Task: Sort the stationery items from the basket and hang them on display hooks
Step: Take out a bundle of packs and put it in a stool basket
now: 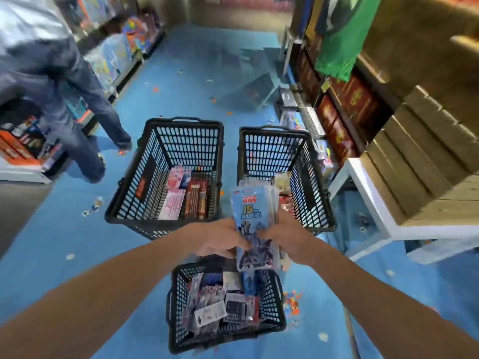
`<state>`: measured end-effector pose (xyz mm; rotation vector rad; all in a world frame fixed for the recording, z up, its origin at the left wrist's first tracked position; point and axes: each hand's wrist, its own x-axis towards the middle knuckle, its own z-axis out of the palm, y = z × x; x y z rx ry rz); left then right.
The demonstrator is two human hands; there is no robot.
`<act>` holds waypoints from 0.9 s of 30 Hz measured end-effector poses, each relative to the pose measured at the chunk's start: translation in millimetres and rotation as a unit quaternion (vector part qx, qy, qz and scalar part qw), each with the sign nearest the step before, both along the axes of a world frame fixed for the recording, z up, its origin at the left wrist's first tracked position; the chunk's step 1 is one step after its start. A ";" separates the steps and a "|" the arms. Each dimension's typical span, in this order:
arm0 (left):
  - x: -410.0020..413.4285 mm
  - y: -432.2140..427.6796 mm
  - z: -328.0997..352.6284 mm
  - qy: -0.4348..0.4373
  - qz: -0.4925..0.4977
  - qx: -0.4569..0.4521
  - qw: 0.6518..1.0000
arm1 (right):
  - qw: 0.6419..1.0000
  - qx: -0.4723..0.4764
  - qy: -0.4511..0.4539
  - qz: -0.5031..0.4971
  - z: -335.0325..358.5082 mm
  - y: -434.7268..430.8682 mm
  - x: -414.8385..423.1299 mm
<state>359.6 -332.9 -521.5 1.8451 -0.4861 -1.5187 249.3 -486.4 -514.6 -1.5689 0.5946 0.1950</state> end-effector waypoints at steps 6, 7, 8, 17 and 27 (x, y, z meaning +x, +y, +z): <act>54.9 -73.5 37.1 -0.098 0.068 -0.006 0.993 | 0.993 -0.049 -0.042 -0.099 34.8 -56.5 51.8; 61.3 -85.5 34.9 -0.107 0.074 -0.015 0.991 | 0.992 -0.056 -0.042 -0.100 33.4 -66.6 59.8; 67.8 -98.5 30.6 -0.118 0.079 -0.020 0.990 | 0.992 -0.063 -0.038 -0.101 29.6 -77.4 68.6; 124.2 -240.5 -103.4 -0.254 0.153 0.055 0.953 | 0.983 -0.091 0.064 -0.143 -111.9 -194.6 174.6; 187.0 -286.5 -244.5 -0.255 0.267 0.185 0.911 | 0.981 0.029 0.147 -0.120 -258.6 -237.0 261.4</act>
